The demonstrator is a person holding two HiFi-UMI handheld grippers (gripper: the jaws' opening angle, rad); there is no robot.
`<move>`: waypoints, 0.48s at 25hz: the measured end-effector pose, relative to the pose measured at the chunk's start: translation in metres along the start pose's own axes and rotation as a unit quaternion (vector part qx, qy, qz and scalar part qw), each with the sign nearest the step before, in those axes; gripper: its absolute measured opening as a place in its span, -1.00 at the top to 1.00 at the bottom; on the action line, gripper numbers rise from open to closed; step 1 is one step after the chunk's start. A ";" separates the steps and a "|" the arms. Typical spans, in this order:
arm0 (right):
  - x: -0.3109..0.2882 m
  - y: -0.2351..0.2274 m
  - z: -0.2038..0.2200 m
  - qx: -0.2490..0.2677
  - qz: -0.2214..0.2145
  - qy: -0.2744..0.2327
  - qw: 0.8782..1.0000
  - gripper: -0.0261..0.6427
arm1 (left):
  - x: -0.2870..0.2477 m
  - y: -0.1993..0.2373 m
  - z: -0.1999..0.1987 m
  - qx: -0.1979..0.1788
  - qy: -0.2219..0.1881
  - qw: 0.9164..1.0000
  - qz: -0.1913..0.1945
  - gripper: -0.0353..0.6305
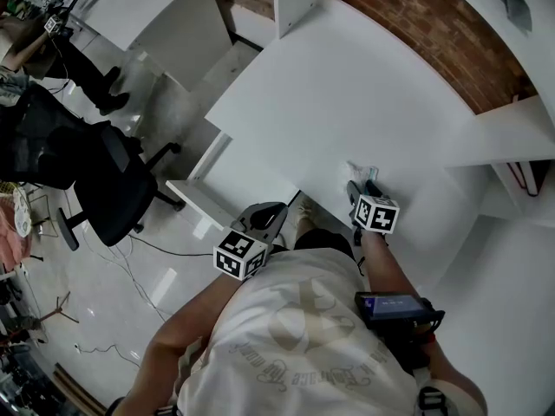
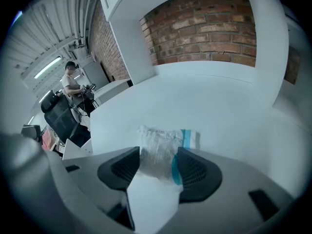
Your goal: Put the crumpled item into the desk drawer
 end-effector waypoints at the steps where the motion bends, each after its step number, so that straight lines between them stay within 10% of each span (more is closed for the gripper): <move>1: -0.001 0.000 0.000 0.003 0.003 0.002 1.000 0.19 | 0.001 0.000 0.000 0.000 0.000 1.000 0.000 0.81; 12: -0.008 -0.005 -0.001 -0.009 0.008 0.032 0.999 0.20 | 0.004 0.001 0.002 0.000 -0.004 1.000 -0.001 0.82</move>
Point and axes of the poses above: the fingertips, and each gripper's own axes: x backward along the fingers, y to its left, z out of its underside, the point moved 7 cm from there along x, backward along the fingers, and after that the axes turned 5 degrees about -z, right-handed, at the moved point
